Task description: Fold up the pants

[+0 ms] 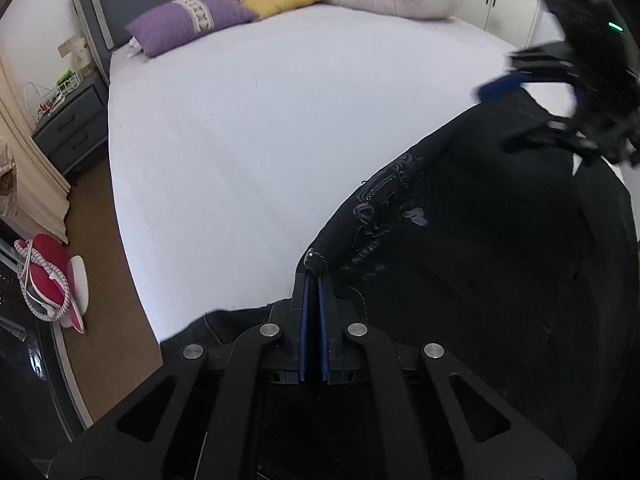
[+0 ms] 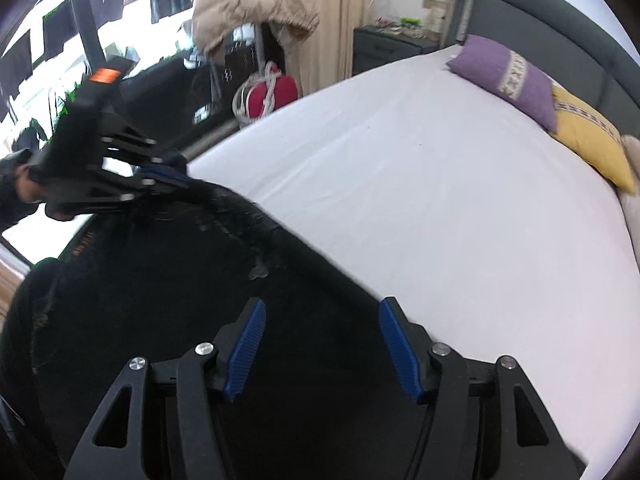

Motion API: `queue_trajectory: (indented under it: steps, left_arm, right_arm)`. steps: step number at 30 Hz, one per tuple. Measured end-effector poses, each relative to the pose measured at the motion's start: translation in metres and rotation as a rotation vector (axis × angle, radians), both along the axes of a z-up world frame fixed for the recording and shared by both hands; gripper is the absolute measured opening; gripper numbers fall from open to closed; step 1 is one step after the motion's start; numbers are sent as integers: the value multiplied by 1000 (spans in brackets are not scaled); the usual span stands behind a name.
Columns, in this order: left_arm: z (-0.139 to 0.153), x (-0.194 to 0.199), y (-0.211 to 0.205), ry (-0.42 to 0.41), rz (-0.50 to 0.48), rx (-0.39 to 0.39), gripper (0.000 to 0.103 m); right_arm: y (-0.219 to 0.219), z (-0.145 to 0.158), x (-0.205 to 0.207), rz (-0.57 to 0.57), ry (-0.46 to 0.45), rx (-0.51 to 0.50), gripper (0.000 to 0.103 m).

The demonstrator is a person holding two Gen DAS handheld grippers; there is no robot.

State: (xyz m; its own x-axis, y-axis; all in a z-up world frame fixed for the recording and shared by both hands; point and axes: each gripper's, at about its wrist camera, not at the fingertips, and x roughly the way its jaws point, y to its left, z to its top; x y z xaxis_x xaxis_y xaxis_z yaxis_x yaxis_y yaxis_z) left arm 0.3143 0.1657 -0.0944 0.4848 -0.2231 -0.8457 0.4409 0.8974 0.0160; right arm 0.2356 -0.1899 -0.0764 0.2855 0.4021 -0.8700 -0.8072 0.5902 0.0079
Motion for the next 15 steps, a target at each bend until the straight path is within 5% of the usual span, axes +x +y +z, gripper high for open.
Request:
queue_trajectory:
  steps: [6, 8, 10, 15]
  left_arm:
    - [2, 3, -1, -33, 20, -4, 2]
    - [3, 4, -1, -26, 27, -12, 0]
    - [3, -5, -4, -20, 34, -3, 0]
    - [2, -30, -15, -11, 44, -15, 0]
  right_arm:
    - [23, -31, 30, 62, 29, -135, 53]
    - [28, -40, 36, 72, 51, -162, 40]
    - [32, -48, 41, 59, 58, -193, 10]
    - [34, -51, 48, 10, 60, -174, 7]
